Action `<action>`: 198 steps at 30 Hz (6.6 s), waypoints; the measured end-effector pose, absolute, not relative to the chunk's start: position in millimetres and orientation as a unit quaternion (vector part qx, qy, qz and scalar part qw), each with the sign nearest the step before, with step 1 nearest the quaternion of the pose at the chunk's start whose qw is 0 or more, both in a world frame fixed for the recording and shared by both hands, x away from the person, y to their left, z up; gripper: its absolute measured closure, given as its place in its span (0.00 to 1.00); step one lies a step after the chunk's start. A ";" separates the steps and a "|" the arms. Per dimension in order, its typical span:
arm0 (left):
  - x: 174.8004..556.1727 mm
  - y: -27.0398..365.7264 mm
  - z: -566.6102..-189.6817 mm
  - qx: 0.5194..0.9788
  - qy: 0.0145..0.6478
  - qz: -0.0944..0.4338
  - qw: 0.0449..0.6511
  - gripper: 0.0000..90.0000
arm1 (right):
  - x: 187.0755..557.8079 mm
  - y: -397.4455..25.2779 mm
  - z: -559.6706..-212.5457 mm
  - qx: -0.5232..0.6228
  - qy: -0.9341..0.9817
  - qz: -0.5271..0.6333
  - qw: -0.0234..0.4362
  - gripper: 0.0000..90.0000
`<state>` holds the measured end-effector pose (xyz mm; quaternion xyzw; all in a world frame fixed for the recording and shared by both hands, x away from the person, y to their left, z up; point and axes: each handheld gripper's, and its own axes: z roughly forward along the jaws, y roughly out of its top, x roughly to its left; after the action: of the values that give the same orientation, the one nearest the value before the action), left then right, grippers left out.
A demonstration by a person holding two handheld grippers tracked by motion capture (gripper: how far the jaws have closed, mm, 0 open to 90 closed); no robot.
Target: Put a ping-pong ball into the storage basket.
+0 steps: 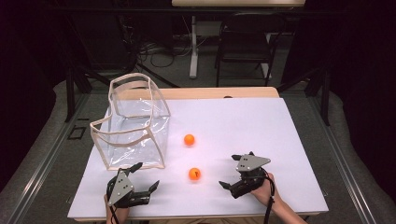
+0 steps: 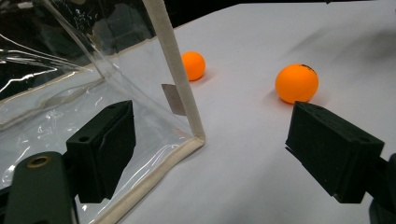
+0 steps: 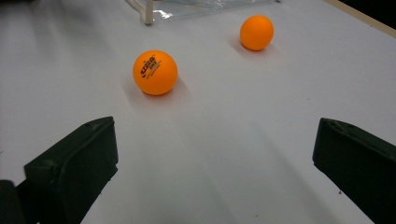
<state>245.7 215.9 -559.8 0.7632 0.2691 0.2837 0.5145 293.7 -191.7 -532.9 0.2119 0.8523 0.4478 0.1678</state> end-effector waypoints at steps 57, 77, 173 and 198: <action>246.5 217.3 -558.3 0.760 0.259 0.282 0.525 0.17 | 324.1 -100.1 -536.6 0.169 0.895 0.398 0.106 0.00; 246.3 217.0 -558.4 0.761 0.259 0.281 0.524 0.17 | 324.5 -95.8 -547.5 0.173 0.899 0.394 0.082 0.08; 245.0 218.7 -558.1 0.760 0.253 0.279 0.530 0.17 | 330.9 -126.1 -515.9 0.222 0.846 0.455 0.165 0.56; 244.6 219.7 -557.3 0.758 0.255 0.281 0.530 0.17 | 343.2 -131.6 -501.3 0.234 0.835 0.460 0.190 0.56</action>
<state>244.6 219.7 -557.3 0.7583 0.2550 0.2813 0.5299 343.2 -131.6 -501.3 0.2337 0.8354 0.4596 0.1903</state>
